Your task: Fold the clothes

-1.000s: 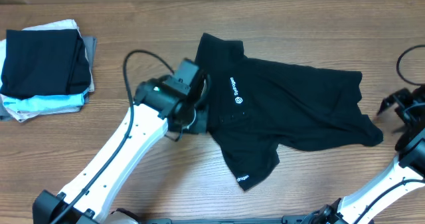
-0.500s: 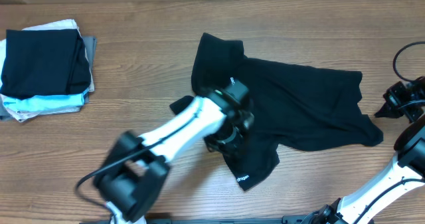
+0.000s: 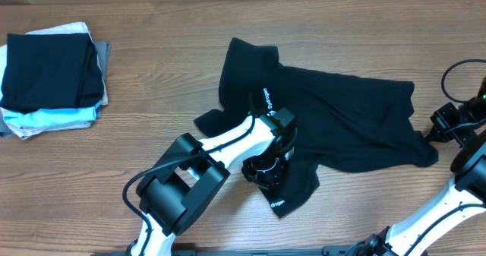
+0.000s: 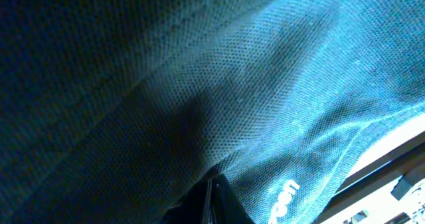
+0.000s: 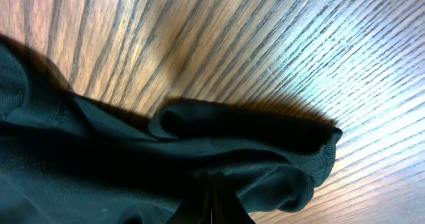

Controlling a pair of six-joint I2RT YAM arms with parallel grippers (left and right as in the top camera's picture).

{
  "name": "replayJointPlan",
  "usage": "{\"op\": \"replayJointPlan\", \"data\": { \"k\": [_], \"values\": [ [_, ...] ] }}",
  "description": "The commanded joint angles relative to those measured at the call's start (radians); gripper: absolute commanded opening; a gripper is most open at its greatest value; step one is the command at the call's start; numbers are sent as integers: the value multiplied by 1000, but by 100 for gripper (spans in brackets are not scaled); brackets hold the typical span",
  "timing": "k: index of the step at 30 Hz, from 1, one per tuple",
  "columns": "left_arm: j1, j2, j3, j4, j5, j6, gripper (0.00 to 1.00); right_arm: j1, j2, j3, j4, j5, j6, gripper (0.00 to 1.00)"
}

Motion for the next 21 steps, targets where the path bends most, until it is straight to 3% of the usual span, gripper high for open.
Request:
{"op": "replayJointPlan", "data": {
  "k": [1,8,16,21],
  "values": [
    [-5,8,3,7,57,64,4,2,-28,-5,1,7,11,4],
    [-8,-4,40,11,95,133,4,2,-28,-5,0,7,11,4],
    [-56,6,43,10,-6,43,4,2,-28,-5,0,7,8,5],
    [-45,7,43,-80,-81,-30,4,2,-28,-5,0,7,8,5]
  ]
}}
